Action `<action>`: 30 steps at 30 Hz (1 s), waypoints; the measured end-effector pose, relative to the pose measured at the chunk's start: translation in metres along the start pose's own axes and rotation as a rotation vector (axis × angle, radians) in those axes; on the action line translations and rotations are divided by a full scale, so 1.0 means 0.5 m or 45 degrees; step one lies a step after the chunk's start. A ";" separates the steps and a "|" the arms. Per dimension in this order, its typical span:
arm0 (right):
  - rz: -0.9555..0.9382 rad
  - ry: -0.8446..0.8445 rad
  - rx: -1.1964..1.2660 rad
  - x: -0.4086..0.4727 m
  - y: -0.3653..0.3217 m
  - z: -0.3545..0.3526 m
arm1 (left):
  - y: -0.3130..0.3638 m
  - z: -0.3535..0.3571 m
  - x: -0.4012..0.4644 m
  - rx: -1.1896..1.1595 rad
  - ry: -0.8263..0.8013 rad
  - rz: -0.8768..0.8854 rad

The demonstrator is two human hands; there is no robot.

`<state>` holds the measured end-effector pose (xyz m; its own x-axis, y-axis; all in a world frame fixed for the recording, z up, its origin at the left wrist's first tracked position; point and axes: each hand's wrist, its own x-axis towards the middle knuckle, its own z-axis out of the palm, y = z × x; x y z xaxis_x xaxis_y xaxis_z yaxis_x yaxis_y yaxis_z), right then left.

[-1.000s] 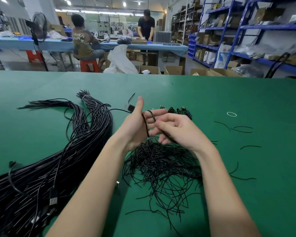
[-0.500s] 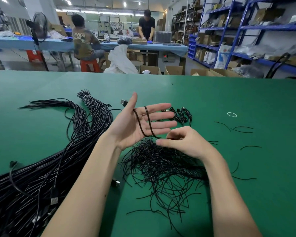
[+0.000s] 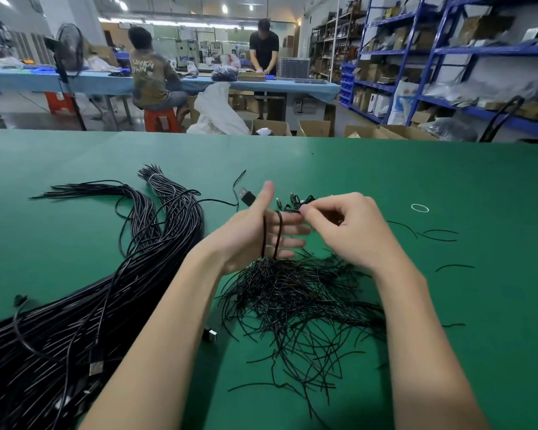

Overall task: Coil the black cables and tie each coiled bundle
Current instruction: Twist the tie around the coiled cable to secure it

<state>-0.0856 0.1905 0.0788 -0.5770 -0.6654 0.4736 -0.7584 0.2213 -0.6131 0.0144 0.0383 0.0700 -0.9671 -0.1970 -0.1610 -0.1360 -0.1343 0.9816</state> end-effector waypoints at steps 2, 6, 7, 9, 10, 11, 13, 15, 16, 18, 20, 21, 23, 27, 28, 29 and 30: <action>0.040 -0.128 0.173 -0.001 -0.005 0.010 | 0.002 -0.006 0.003 -0.259 0.045 0.094; 0.231 -0.440 0.568 -0.009 -0.010 0.031 | -0.001 -0.023 0.000 -0.605 0.034 0.265; 0.273 -0.516 0.635 -0.012 -0.008 0.035 | -0.002 -0.029 0.000 -0.682 0.015 0.316; 0.356 -0.608 0.694 -0.019 -0.002 0.041 | 0.000 -0.040 -0.005 -0.780 -0.047 0.394; 0.398 -0.624 0.687 -0.023 0.003 0.043 | 0.002 -0.044 -0.008 -0.789 -0.093 0.409; 0.437 -0.628 0.664 -0.025 0.009 0.043 | 0.002 -0.048 -0.011 -0.774 -0.150 0.411; 0.475 -0.617 0.550 -0.027 0.019 0.038 | 0.001 -0.056 -0.020 -0.705 -0.288 0.380; 0.480 -0.579 0.429 -0.031 0.029 0.026 | -0.001 -0.060 -0.028 -0.595 -0.450 0.288; 0.492 -0.558 0.437 -0.032 0.035 0.019 | -0.001 -0.058 -0.031 -0.522 -0.526 0.222; 0.554 -0.520 0.547 -0.031 0.042 0.007 | -0.002 -0.050 -0.036 -0.366 -0.652 0.066; 0.621 -0.495 0.641 -0.026 0.041 -0.002 | -0.002 -0.040 -0.038 -0.214 -0.738 -0.103; 0.647 -0.482 0.666 -0.023 0.039 -0.005 | -0.002 -0.034 -0.037 -0.137 -0.757 -0.184; 0.689 -0.461 0.658 -0.014 0.028 -0.008 | -0.001 -0.023 -0.034 0.034 -0.724 -0.327; 0.643 -0.394 0.654 -0.003 -0.008 -0.003 | -0.007 -0.005 -0.020 0.236 -0.402 -0.378; 0.627 -0.343 0.716 0.000 -0.015 0.002 | -0.009 -0.004 -0.016 0.219 -0.299 -0.335; 0.618 -0.297 0.773 0.001 -0.020 0.005 | -0.010 -0.005 -0.012 0.175 -0.210 -0.287; 0.615 -0.266 0.821 0.000 -0.024 0.007 | -0.010 -0.008 -0.009 0.107 -0.144 -0.240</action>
<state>-0.0754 0.1851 0.0840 -0.6782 -0.7346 -0.0222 -0.0828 0.1065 -0.9909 0.0205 0.0362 0.0653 -0.9401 -0.0653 -0.3347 -0.3297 -0.0765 0.9410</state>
